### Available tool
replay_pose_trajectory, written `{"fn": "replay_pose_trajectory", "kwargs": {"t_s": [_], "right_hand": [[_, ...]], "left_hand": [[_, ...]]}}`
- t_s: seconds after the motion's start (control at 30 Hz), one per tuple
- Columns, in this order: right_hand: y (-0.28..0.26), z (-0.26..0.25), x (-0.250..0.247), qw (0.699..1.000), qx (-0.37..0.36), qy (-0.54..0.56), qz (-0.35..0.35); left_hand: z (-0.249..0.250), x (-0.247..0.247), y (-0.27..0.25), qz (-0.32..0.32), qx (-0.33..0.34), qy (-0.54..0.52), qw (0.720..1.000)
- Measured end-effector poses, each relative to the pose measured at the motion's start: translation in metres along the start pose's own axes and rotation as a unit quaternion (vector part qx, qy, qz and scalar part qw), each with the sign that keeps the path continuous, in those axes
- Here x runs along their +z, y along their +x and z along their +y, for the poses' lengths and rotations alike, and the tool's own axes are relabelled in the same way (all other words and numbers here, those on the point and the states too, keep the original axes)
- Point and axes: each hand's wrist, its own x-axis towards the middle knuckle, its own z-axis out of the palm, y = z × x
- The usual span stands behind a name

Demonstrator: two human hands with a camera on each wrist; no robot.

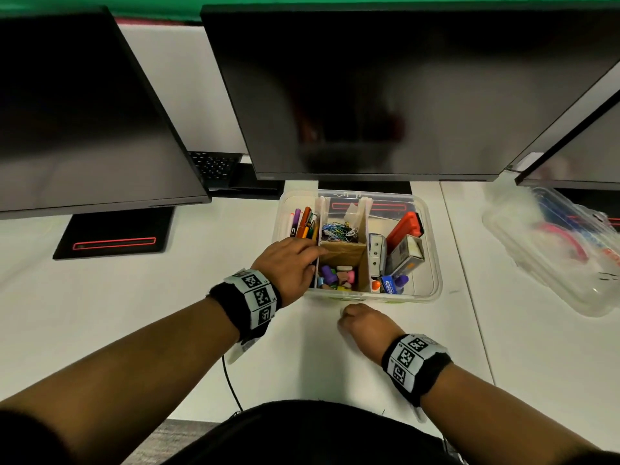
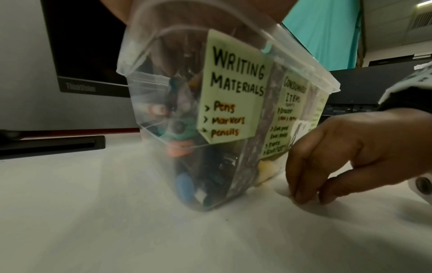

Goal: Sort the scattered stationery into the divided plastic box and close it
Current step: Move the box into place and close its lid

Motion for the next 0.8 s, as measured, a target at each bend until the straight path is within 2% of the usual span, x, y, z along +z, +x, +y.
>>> {"fn": "replay_pose_trajectory", "kwargs": {"t_s": [0.17,0.4,0.47,0.53,0.63,0.7,0.8], "right_hand": [[-0.006,-0.002,0.005,0.996,0.031,0.069,0.047],[-0.015,-0.007,-0.011,0.984,0.104,0.143,0.014],[-0.022,-0.011,-0.022,0.984,0.091,0.155,-0.014],[-0.030,-0.018,-0.041,0.985,0.054,0.165,-0.013],[-0.039,-0.032,-0.085,0.982,-0.010,0.186,0.041],[-0.039,-0.036,-0.116,0.973,-0.024,0.209,0.094],[-0.022,-0.026,-0.147,0.939,0.038,0.276,0.203]], "left_hand": [[0.002,-0.001,-0.001,-0.007,-0.007,-0.003,1.000],[0.003,-0.003,-0.001,-0.017,-0.011,-0.003,1.000],[0.002,-0.002,-0.001,-0.015,-0.008,-0.011,1.000],[0.000,-0.002,-0.001,0.001,-0.005,-0.012,1.000],[-0.001,-0.004,-0.001,0.000,-0.052,0.001,0.999],[-0.002,-0.003,-0.001,-0.012,-0.070,0.003,0.997],[-0.002,-0.004,0.000,-0.021,-0.059,0.014,0.998]]}}
